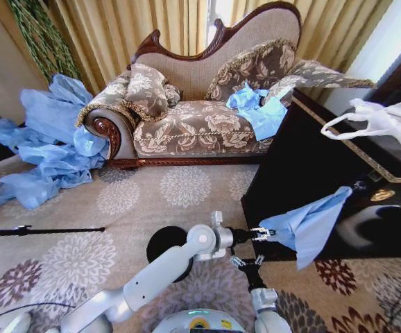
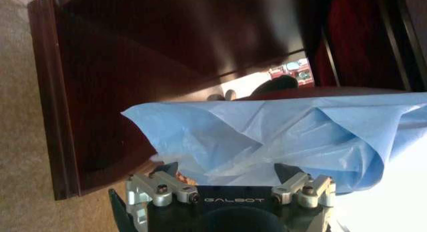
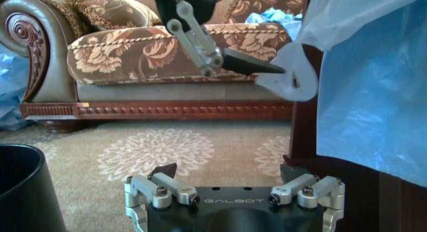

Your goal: Place a garbage bag over the trash bin.

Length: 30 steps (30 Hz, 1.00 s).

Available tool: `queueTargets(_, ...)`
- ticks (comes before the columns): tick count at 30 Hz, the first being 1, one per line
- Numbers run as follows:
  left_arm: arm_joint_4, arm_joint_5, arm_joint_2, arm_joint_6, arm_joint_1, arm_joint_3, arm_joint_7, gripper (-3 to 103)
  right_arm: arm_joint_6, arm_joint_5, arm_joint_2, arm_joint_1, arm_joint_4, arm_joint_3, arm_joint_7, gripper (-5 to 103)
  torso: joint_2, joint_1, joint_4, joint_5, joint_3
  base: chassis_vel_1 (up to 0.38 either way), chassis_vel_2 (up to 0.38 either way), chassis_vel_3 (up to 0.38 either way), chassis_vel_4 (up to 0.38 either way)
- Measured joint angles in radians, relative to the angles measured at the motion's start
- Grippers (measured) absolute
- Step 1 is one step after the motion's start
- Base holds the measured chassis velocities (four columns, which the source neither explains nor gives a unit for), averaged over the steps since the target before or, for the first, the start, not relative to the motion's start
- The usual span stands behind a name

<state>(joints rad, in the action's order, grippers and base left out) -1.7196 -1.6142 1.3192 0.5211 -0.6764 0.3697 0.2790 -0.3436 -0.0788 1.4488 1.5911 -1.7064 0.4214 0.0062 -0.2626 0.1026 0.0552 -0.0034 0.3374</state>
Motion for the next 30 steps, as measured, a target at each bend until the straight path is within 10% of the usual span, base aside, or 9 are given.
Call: queueTargets(30, 0.142, 0.12, 0.073, 0.046, 0.048, 0.053, -0.207, 18, -0.005, 0.013, 0.006, 0.02, -0.019, -0.005, 0.0, 100, 0.0, 0.0, 0.0, 0.0, 0.0, 0.0, 0.0, 0.0, 0.0)
